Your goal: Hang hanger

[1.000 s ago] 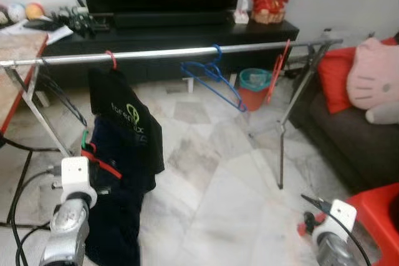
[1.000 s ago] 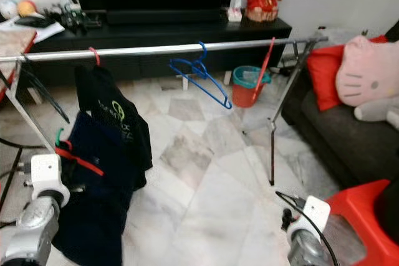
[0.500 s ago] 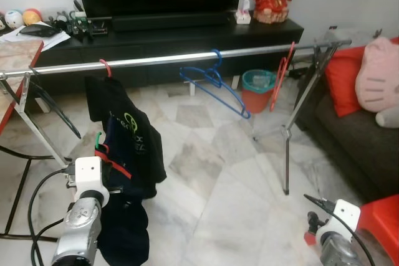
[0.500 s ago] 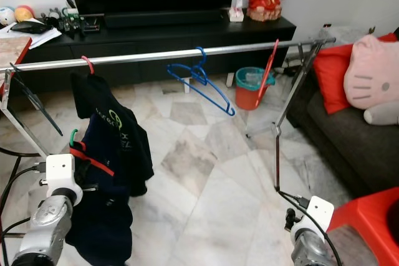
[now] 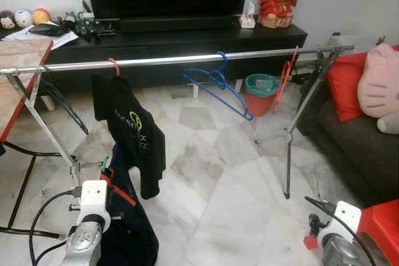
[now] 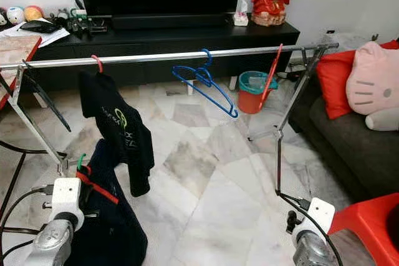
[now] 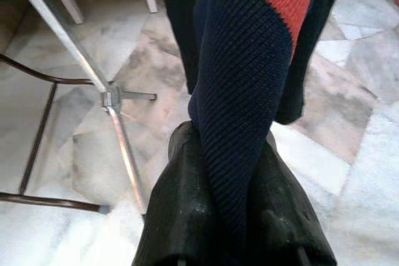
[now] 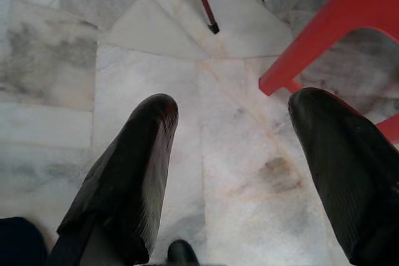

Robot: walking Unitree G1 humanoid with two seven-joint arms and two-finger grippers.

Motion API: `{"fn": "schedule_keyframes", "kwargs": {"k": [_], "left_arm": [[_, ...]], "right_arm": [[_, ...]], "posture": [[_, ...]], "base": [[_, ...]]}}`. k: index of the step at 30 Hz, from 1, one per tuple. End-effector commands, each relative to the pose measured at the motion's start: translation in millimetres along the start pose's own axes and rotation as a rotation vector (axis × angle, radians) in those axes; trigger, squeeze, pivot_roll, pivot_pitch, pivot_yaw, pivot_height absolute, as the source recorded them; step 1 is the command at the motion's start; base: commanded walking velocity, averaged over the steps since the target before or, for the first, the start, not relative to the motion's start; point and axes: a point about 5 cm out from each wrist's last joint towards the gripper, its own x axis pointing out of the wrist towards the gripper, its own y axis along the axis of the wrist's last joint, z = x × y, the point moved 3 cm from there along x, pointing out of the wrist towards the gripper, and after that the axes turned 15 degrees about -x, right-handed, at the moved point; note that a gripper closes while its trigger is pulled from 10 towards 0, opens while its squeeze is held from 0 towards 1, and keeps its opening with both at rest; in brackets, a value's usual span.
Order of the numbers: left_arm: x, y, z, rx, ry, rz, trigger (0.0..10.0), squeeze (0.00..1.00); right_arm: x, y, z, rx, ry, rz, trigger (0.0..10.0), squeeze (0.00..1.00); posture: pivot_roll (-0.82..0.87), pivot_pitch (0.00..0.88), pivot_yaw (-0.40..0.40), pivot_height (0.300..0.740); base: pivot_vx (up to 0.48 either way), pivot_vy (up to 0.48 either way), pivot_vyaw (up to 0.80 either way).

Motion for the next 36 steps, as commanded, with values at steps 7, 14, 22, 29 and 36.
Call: {"fn": "schedule_keyframes", "kwargs": {"k": [7,14,22,29,36], "left_arm": [[6.5,29.7,-6.7,0.086,0.020,0.116,10.0,0.00],[-3.9,41.5,-24.0,0.164,0.044,0.161,10.0,0.00],[-20.2,11.9,-23.0,0.173,0.061,0.092,10.0,0.00],[-16.6,11.4,-11.0,0.143,0.048,0.085,10.0,0.00],[-15.7,9.3,-5.7,0.130,0.035,0.074,10.0,0.00]], "right_arm": [[1.3,8.7,-4.0,0.025,-0.006,0.013,10.0,0.00],[1.2,8.3,-1.0,-0.019,0.000,0.016,10.0,0.00],[0.6,3.5,7.0,-0.055,-0.004,0.007,10.0,0.00],[-0.4,-0.8,14.2,-0.074,-0.020,0.006,10.0,0.00],[-0.9,-4.8,14.4,-0.088,0.000,-0.008,10.0,0.00]], "posture": [[-0.02,0.000,-0.024,0.740],[-0.01,0.000,-0.043,0.740],[-0.05,0.000,-0.036,0.740],[-0.08,0.000,-0.038,0.740],[-0.11,0.000,-0.030,0.740]], "base": [[0.000,0.000,0.00],[0.000,0.000,0.00],[0.000,-0.060,0.00],[0.000,-0.294,0.06],[0.000,-0.334,0.06]]}}
